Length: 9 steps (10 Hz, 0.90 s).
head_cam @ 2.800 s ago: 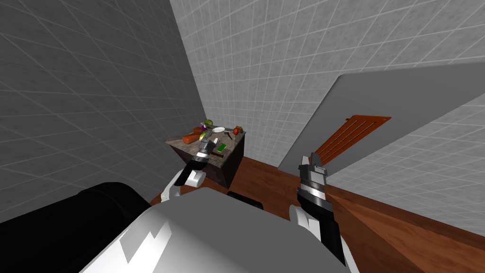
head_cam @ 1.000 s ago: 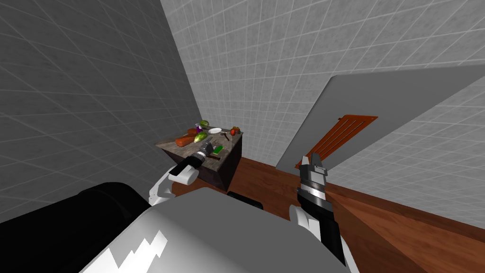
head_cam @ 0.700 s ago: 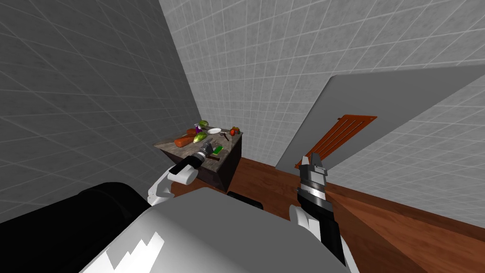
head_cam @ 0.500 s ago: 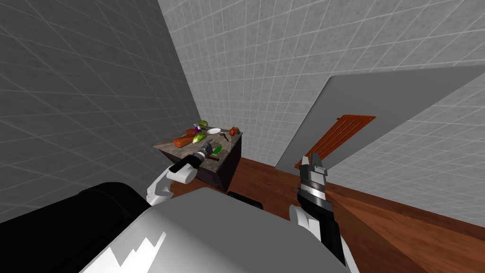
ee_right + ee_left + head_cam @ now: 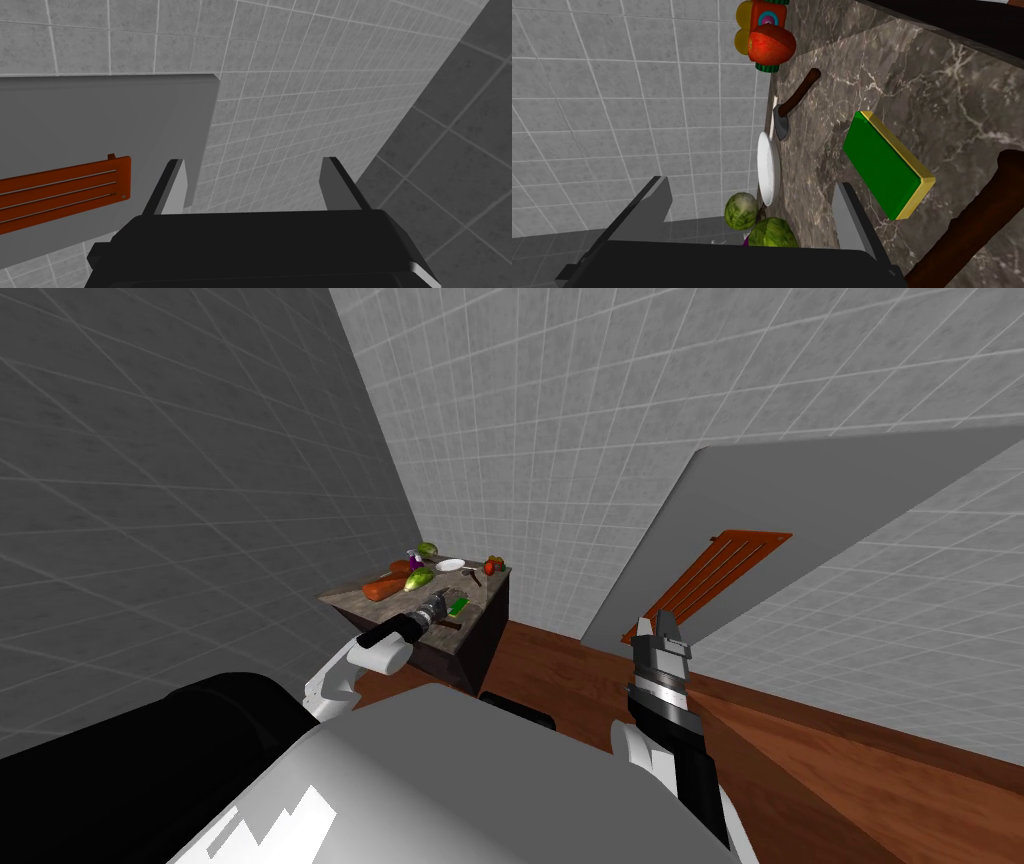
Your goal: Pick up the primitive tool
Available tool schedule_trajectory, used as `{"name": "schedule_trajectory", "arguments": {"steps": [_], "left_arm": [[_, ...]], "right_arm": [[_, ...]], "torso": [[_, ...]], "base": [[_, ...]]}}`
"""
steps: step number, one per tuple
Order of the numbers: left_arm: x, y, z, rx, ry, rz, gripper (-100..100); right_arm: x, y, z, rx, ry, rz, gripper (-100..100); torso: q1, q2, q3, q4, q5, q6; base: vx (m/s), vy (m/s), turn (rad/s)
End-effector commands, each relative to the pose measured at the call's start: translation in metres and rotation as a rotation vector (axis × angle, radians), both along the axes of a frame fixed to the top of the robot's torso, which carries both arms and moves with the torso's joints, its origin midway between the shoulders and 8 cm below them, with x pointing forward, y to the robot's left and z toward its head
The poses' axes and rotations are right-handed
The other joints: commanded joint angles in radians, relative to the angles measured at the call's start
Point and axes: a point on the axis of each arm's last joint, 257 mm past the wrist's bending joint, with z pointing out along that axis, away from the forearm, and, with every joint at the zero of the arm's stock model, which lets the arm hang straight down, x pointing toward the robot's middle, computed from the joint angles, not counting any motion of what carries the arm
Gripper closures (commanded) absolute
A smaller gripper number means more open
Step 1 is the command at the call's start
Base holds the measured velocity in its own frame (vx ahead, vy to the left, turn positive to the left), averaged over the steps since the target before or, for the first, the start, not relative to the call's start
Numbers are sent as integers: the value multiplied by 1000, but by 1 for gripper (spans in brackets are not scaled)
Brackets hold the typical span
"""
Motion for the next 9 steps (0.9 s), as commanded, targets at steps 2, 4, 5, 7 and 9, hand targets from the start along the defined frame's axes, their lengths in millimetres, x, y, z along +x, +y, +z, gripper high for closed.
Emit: {"name": "schedule_trajectory", "arguments": {"steps": [2, 4, 5, 7, 9], "left_arm": [[-6, 4, -19, -6, 78, 10, -100], [-12, 10, -31, -10, 141, 14, -100], [-15, 10, -37, -12, 167, 18, -100], [-21, 15, -48, -15, 223, 20, -100], [-25, 16, -55, -18, 256, 25, -100]], "right_arm": [[0, 0, 0, 0, 0, 0, 0], [0, 0, 0, 0, 0, 0, 0], [0, 0, 0, 0, 0, 0, 0], [0, 0, 0, 0, 0, 0, 0], [0, 0, 0, 0, 0, 0, 0]], "torso": [[0, 0, 0, 0, 0, 0], [0, 0, 0, 0, 0, 0], [0, 0, 0, 0, 0, 0], [0, 0, 0, 0, 0, 0], [0, 0, 0, 0, 0, 0]], "base": [[15, 3, -5], [21, 5, -19], [11, 1, 1], [27, 5, -18], [6, 0, 2]]}}
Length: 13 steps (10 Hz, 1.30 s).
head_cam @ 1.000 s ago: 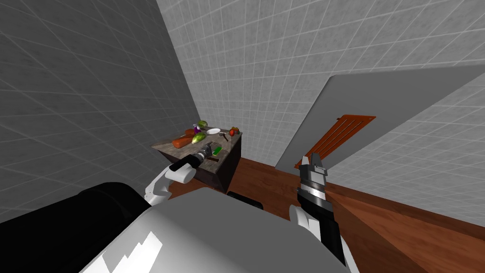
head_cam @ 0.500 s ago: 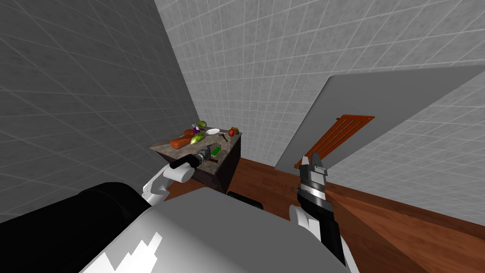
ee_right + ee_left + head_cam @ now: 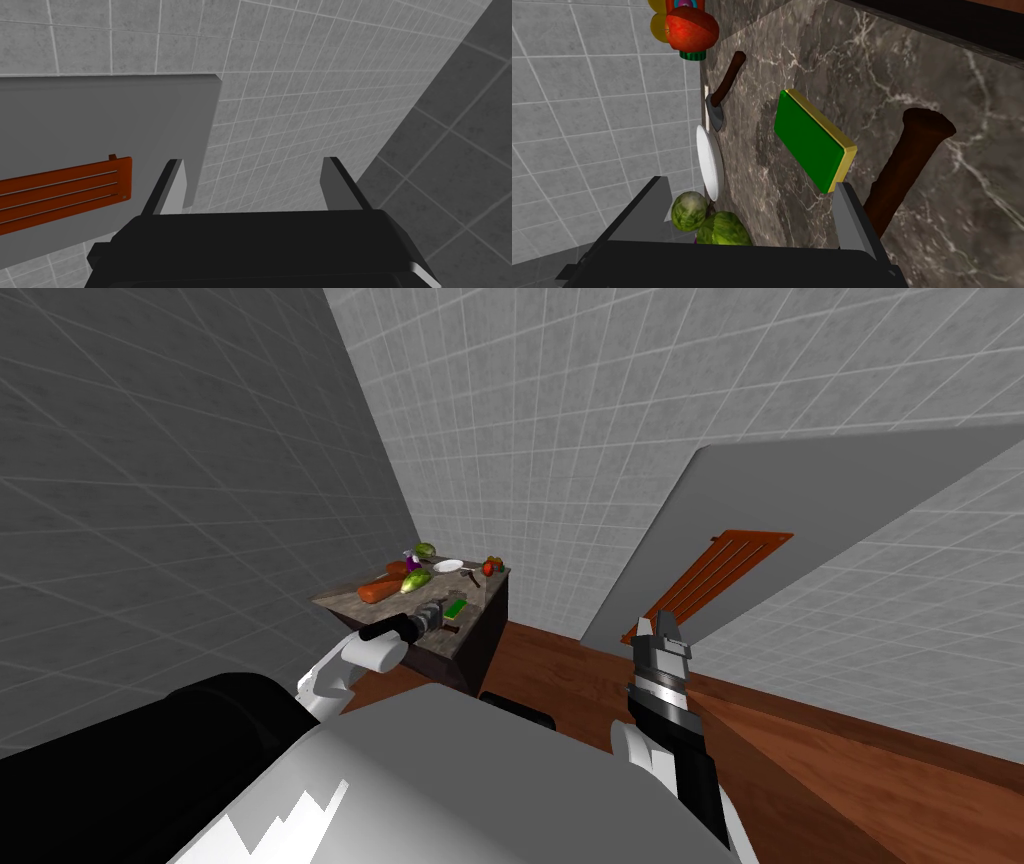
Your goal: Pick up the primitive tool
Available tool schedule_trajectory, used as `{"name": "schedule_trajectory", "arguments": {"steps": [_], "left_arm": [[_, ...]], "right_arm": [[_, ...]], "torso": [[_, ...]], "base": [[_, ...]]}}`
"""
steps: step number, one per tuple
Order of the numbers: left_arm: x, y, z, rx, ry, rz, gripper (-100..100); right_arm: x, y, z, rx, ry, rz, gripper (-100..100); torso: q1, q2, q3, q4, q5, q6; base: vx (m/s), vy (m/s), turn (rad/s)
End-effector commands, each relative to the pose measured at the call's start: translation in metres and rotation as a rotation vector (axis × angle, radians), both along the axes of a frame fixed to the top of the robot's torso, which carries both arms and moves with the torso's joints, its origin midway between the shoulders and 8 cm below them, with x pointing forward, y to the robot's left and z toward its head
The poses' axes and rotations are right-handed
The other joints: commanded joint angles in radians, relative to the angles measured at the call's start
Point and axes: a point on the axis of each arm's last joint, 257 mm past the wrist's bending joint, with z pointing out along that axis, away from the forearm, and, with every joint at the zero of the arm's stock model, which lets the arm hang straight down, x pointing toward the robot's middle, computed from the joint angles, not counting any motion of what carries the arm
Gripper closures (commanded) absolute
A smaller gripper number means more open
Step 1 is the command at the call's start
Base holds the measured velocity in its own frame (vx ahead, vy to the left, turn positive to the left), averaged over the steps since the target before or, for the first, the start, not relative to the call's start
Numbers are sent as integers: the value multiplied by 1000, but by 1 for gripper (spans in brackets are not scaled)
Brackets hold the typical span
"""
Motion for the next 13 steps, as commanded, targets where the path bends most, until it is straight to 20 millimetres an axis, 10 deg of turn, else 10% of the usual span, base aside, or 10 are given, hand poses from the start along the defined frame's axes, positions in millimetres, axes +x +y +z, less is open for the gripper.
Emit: {"name": "schedule_trajectory", "arguments": {"steps": [1, 13], "left_arm": [[-6, 4, -8, -3, 49, 0, -100], [-61, 21, -63, -18, 387, 13, -100]], "right_arm": [[0, 0, 0, 0, 0, 0, 0], [0, 0, 0, 0, 0, 0, 0]], "torso": [[0, 0, 0, 0, 0, 0], [0, -2, -1, 0, 0, 0]], "base": [[23, 2, -24], [36, 5, -11]]}}
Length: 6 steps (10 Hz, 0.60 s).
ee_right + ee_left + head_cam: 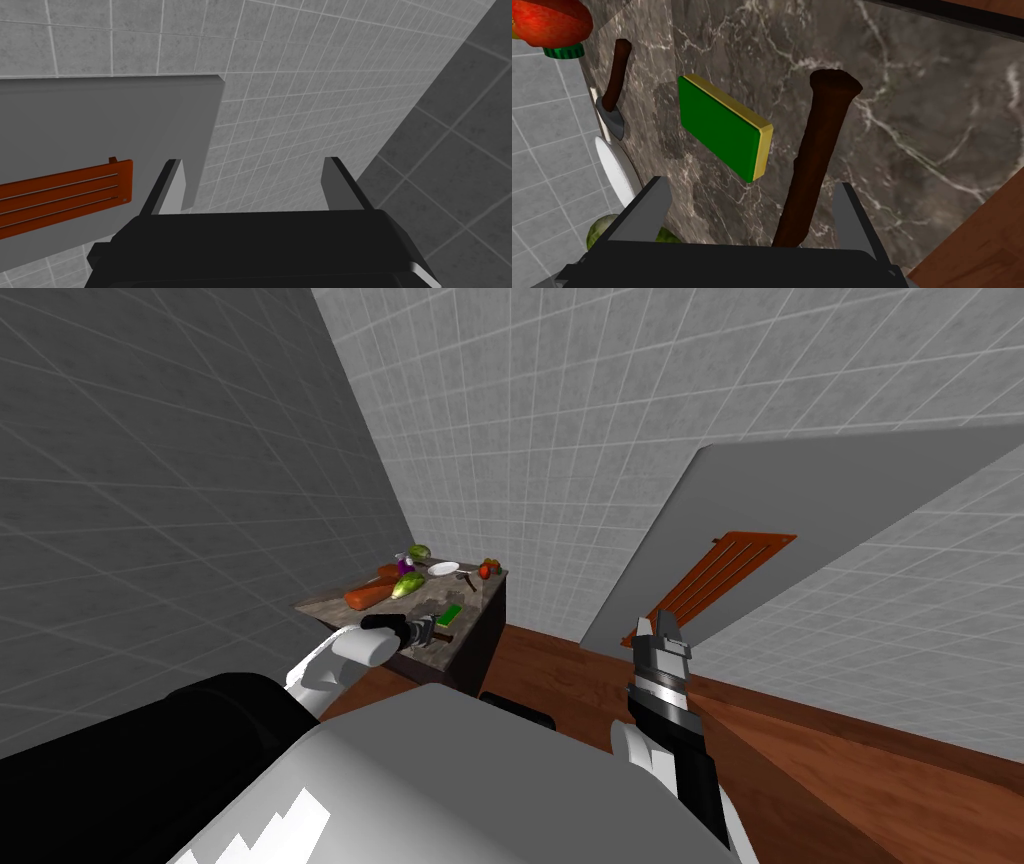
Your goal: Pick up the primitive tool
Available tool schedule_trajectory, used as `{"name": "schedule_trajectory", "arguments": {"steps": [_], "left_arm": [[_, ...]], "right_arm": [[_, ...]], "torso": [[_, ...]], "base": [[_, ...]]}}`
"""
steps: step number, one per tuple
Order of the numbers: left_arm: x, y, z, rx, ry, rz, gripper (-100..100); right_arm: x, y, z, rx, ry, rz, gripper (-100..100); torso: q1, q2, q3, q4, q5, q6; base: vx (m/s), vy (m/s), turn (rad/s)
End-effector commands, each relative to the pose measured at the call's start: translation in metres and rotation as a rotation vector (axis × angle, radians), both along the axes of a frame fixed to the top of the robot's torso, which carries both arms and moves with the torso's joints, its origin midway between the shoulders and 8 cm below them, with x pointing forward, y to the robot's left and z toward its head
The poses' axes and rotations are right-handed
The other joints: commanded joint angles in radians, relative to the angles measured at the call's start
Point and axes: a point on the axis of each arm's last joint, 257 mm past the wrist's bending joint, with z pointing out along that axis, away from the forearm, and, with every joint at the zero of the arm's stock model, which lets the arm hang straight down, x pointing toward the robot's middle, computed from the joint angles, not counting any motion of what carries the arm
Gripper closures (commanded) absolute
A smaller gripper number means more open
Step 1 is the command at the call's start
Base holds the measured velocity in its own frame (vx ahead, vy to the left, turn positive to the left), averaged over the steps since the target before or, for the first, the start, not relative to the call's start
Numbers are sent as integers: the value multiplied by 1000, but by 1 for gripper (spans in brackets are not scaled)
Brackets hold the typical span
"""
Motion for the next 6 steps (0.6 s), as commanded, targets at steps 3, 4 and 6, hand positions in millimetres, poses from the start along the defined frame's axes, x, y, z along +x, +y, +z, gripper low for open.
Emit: {"name": "schedule_trajectory", "arguments": {"steps": [3, 4, 6], "left_arm": [[-21, 4, -15, -5, 108, -1, -100], [-26, 4, -19, -6, 133, 2, -100], [-36, 7, -24, -8, 185, -2, -100]], "right_arm": [[0, 0, 0, 0, 0, 0, 0], [0, 0, 0, 0, 0, 0, 0], [0, 0, 0, 0, 0, 0, 0]], "torso": [[0, 1, 1, 0, 0, 0], [0, 1, 0, 0, 0, 0], [0, 1, 0, 0, 0, 0]], "base": [[43, 4, -13], [63, 7, -11], [45, 1, -7]]}}
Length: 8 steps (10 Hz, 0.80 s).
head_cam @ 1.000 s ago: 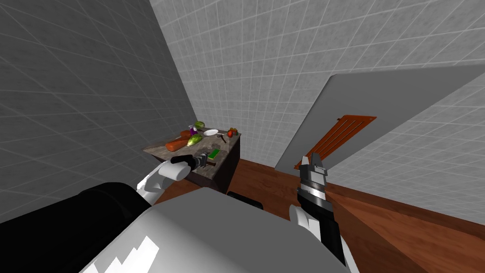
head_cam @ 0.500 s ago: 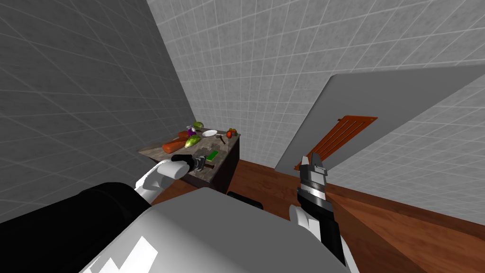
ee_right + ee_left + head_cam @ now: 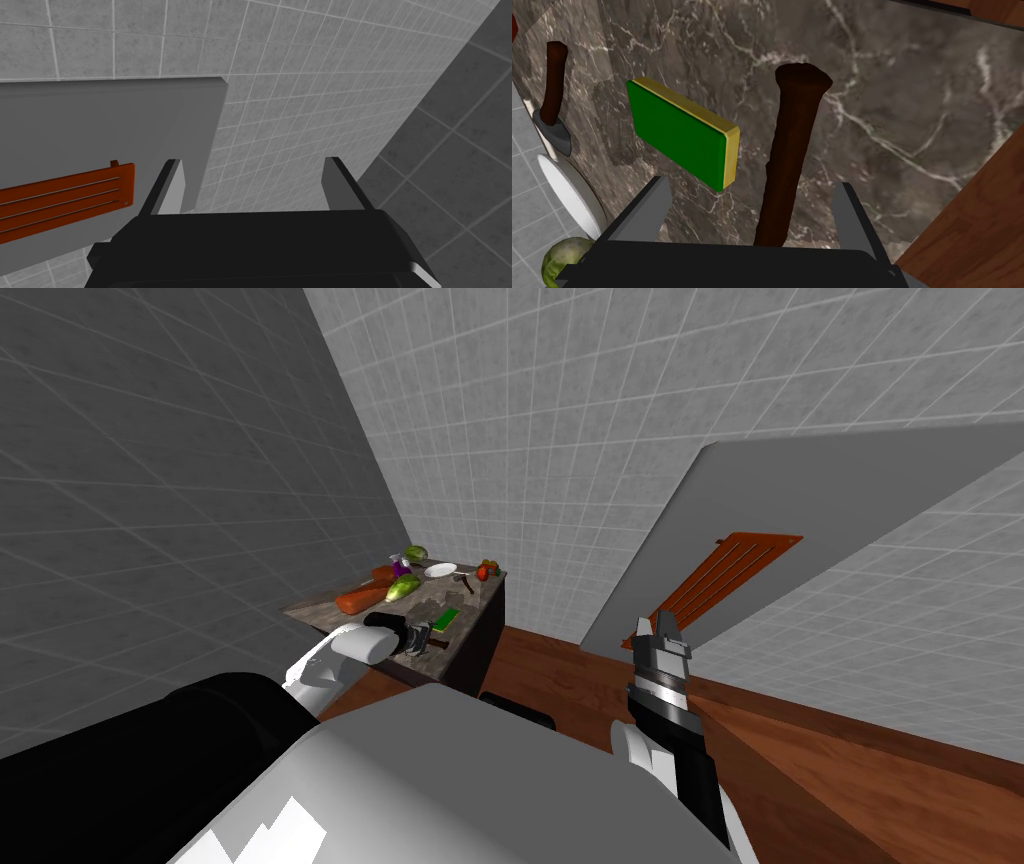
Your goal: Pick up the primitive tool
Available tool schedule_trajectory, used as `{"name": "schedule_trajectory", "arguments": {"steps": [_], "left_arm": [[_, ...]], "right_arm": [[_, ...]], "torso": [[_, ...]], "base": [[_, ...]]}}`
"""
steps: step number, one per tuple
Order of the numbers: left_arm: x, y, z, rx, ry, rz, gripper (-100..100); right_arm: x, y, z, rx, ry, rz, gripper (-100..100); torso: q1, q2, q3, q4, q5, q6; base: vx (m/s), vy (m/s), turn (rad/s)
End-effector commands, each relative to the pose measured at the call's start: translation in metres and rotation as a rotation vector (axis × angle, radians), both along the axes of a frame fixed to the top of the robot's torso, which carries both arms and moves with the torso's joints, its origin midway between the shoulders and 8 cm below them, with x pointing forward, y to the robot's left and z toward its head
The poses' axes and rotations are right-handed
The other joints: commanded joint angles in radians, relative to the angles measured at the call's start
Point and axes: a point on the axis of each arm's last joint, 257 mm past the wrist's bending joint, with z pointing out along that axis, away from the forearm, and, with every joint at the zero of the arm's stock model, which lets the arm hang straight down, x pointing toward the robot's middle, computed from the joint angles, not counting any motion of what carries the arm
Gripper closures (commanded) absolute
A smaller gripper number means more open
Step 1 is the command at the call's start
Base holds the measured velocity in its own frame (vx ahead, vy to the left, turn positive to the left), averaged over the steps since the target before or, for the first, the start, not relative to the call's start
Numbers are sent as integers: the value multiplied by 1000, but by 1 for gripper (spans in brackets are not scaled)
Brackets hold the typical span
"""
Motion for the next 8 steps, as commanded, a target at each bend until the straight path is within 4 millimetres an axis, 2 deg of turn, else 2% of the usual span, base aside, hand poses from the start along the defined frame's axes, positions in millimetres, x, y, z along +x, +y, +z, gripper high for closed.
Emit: {"name": "schedule_trajectory", "arguments": {"steps": [1, 8], "left_arm": [[-11, 2, -4, -2, 49, 0, -100], [-57, 10, -20, -8, 258, -12, -100]], "right_arm": [[0, 0, 0, 0, 0, 0, 0], [0, 0, 0, 0, 0, 0, 0]], "torso": [[0, 0, 0, 0, 0, 0], [0, -2, -1, 0, 0, 0]], "base": [[63, 1, -13], [66, 5, -9]]}}
